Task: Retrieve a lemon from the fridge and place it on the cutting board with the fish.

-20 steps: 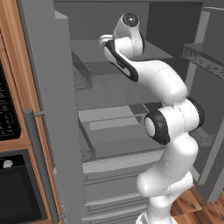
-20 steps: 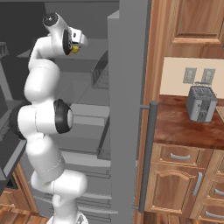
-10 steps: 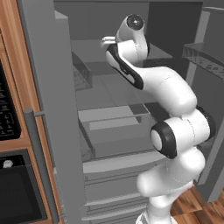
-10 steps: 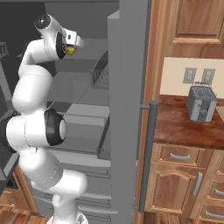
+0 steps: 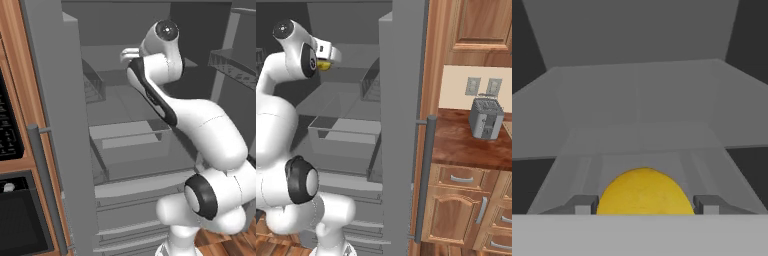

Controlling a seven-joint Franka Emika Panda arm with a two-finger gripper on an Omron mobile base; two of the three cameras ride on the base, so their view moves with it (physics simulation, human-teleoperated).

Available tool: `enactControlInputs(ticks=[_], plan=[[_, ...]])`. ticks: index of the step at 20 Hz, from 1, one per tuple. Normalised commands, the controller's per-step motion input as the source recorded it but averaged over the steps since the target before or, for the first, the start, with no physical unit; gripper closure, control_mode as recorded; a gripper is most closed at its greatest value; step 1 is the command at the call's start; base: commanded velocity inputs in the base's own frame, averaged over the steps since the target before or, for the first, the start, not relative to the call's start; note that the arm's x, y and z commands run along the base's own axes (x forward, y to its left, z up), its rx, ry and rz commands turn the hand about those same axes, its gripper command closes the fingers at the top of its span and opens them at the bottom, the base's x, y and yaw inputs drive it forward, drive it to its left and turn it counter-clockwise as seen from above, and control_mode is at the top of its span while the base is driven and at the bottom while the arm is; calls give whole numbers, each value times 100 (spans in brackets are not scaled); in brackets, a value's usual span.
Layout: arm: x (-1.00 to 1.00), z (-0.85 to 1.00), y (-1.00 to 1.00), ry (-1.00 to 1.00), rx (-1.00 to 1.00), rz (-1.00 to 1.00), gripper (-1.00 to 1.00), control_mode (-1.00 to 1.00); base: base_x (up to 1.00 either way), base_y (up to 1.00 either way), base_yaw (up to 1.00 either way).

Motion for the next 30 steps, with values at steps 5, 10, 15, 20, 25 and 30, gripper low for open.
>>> enactControlInputs(ticks=[5,10,15,20,25,30], plan=[[-100,0,-8,0,0,0,100,-100,0,0,0],[-100,0,-23,0,0,0,100,-100,0,0,0],[-100,-3,-41,1,0,0,100,-100,0,0,0],[-100,-10,-49,2,-2,0,100,-100,0,0,0],[-94,-23,-36,4,-1,0,100,-100,0,0,0],[-63,-33,-1,12,0,0,100,-100,0,0,0]])
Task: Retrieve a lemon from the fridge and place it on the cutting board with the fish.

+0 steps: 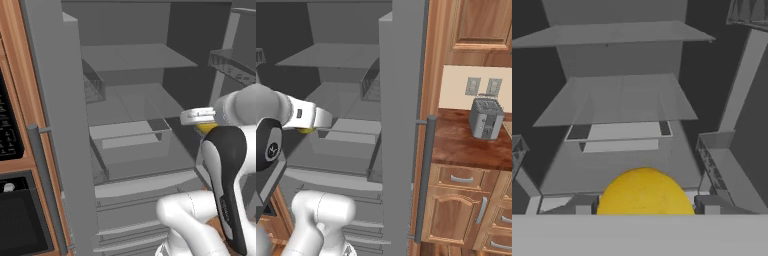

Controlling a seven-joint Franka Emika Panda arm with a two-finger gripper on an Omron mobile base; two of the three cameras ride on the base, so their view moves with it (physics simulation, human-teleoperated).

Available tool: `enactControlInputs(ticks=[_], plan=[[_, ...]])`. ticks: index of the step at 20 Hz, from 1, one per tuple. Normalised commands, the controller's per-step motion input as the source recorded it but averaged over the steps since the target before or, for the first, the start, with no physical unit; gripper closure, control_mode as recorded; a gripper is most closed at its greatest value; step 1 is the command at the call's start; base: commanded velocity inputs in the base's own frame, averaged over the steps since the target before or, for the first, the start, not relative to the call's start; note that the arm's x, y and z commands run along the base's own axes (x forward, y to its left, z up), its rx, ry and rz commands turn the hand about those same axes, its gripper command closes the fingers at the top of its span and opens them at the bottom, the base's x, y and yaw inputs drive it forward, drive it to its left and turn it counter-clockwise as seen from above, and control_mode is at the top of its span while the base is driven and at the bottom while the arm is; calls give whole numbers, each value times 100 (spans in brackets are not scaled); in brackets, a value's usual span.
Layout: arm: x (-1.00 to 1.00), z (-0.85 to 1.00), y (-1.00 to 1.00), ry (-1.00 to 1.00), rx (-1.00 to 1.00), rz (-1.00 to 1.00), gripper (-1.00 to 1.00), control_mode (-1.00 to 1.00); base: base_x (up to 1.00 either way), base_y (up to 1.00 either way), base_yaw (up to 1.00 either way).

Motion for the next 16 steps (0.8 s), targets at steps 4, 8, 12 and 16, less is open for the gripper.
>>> enactControlInputs(ticks=[4,8,12,16], plan=[[-50,-26,0,11,0,0,100,-100,0,0,0],[-32,-24,0,13,0,0,100,-100,0,0,0],[-5,-28,0,11,-2,0,100,-100,0,0,0],[0,-2,0,1,0,0,100,-100,0,0,0]])
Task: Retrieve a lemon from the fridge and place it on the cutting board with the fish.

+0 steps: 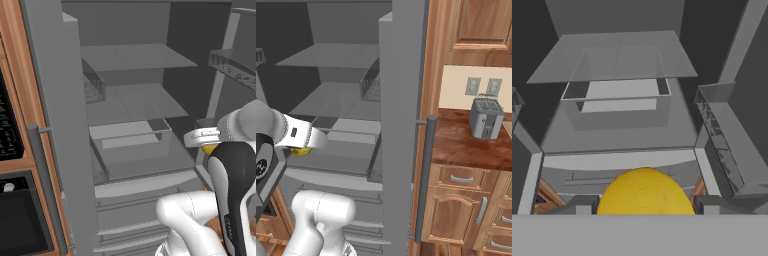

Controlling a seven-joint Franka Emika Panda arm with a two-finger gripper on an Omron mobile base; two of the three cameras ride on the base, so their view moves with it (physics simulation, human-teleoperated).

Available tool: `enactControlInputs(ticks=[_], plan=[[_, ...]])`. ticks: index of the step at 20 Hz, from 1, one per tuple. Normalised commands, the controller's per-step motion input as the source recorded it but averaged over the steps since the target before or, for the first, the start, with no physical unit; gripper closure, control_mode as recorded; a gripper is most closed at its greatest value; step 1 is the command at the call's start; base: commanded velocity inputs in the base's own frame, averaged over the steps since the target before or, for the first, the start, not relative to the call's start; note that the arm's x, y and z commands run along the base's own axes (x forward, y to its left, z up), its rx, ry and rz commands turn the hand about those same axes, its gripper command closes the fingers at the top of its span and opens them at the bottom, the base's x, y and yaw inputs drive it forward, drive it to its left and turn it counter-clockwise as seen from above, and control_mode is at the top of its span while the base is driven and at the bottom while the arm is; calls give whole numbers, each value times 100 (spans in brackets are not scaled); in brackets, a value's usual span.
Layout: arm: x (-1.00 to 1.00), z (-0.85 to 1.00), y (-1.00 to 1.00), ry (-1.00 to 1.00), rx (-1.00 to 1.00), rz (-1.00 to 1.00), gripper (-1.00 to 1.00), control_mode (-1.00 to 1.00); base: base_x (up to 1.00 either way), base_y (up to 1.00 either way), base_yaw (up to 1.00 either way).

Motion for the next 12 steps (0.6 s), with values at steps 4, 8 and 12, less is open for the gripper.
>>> enactControlInputs(ticks=[4,8,12], plan=[[0,0,0,0,0,0,100,-100,0,0,0],[0,0,0,0,0,0,100,-100,0,0,0],[-3,0,0,0,0,0,100,100,-14,0,0]])
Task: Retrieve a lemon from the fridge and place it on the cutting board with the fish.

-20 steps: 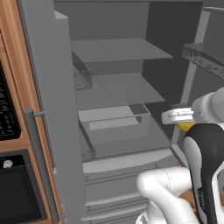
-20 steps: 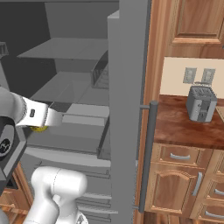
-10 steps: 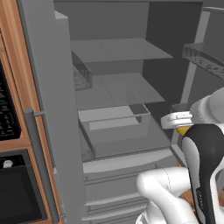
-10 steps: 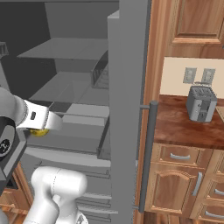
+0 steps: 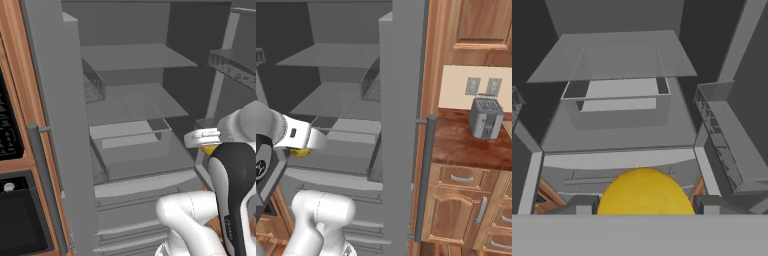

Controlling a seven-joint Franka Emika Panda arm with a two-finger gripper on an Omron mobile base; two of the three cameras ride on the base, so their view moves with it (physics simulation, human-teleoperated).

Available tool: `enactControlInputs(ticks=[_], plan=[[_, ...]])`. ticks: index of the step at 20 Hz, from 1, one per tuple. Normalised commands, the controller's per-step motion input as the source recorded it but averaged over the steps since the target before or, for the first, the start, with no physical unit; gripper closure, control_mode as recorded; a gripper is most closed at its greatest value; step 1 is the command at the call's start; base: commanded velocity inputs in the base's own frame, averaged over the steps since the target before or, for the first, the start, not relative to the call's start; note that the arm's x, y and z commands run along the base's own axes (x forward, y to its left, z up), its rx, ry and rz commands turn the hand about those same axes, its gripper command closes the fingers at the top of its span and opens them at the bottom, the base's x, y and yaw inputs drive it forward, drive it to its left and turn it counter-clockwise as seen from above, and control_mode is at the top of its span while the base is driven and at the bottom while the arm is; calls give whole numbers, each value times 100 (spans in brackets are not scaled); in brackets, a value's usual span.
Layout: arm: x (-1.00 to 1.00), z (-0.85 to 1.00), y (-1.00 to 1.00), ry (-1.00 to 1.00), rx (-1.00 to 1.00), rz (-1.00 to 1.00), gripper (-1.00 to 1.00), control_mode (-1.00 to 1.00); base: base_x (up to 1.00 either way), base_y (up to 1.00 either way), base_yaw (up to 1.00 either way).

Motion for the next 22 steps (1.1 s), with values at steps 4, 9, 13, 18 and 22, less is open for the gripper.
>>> enactControlInputs(ticks=[4,9,13,18,22], plan=[[0,0,0,0,0,0,100,100,-49,0,0],[0,0,0,0,0,0,100,100,-56,0,0],[0,0,0,0,0,0,100,100,-77,0,0],[0,0,0,0,0,0,100,100,-70,-2,0],[0,0,0,0,0,0,100,100,-59,-15,0]])
